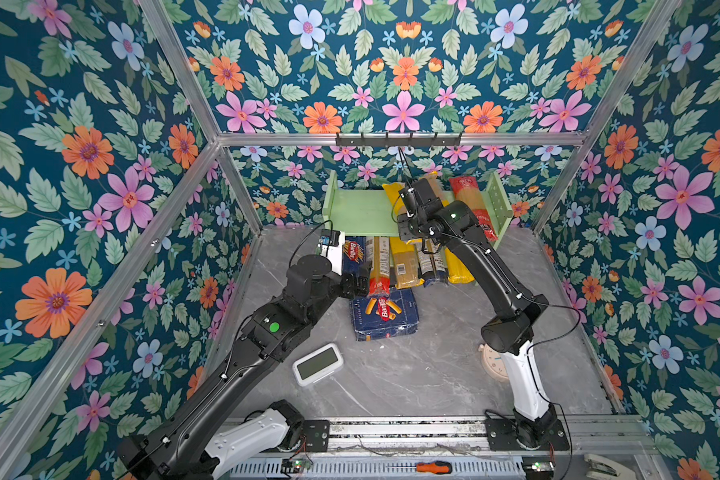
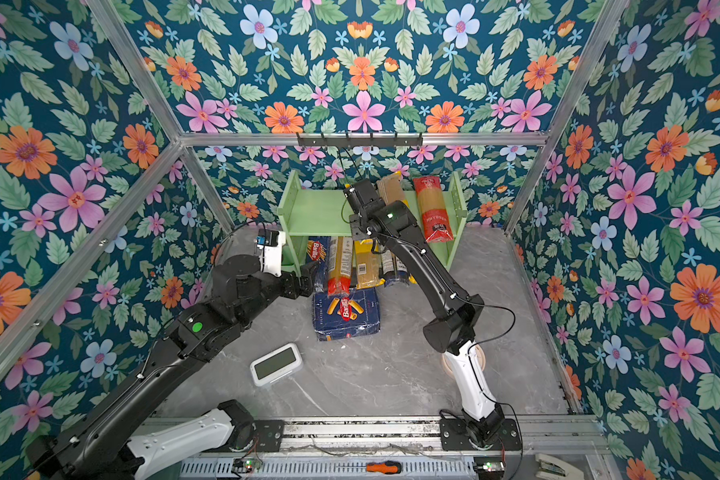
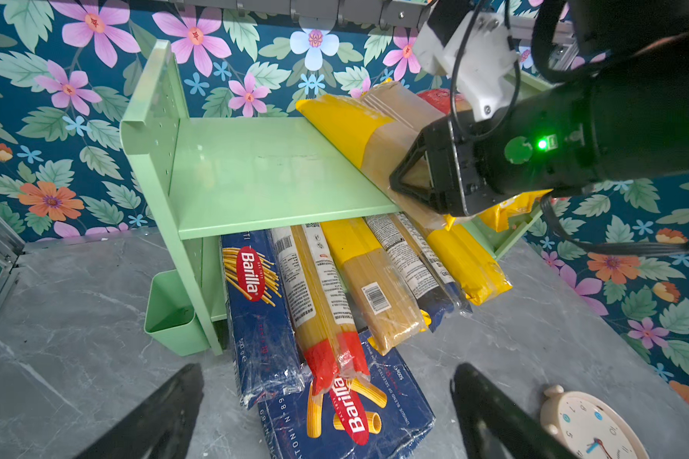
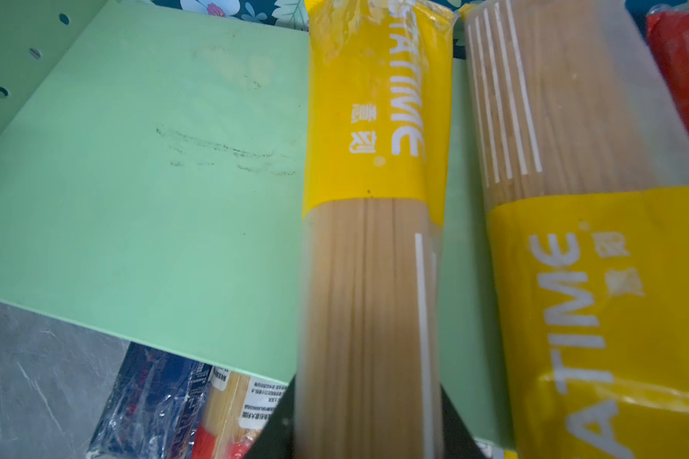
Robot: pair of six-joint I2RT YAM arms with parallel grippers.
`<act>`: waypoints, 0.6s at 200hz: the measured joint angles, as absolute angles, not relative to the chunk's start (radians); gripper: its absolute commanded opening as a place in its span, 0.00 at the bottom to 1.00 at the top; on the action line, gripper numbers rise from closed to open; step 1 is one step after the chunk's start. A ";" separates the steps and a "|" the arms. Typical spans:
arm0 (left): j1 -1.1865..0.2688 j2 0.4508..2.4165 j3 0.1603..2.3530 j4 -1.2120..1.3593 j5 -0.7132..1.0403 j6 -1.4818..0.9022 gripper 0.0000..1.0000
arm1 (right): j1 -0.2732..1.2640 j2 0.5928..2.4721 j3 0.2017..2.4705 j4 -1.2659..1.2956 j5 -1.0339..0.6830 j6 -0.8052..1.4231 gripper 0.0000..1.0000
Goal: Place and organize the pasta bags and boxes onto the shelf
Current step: 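Lower the Pastatime bag upright onto the top tier and open the right gripper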
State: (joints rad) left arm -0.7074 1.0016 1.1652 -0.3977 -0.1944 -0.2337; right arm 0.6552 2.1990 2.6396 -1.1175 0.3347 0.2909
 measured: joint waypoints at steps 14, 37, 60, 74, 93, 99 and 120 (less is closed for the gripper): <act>-0.708 0.998 1.155 -0.398 -0.194 -0.234 1.00 | 0.655 2.184 2.610 -1.102 0.338 0.307 0.25; -0.708 0.987 1.136 -0.398 -0.188 -0.239 1.00 | 0.655 2.180 2.604 -1.099 0.340 0.319 0.48; -0.708 0.962 1.107 -0.399 -0.187 -0.260 1.00 | 0.655 2.164 2.592 -1.098 0.333 0.332 0.68; -0.708 0.945 1.090 -0.403 -0.188 -0.265 1.00 | 0.657 2.143 2.582 -1.094 0.330 0.337 0.73; -0.708 0.920 1.063 -0.410 -0.191 -0.286 1.00 | 0.665 2.113 2.572 -1.088 0.323 0.337 0.76; -0.708 0.911 1.054 -0.414 -0.193 -0.289 1.00 | 0.668 2.104 2.571 -1.087 0.321 0.337 0.77; -0.708 0.876 1.010 -0.426 -0.205 -0.315 1.00 | 0.680 2.072 2.564 -1.089 0.319 0.337 0.77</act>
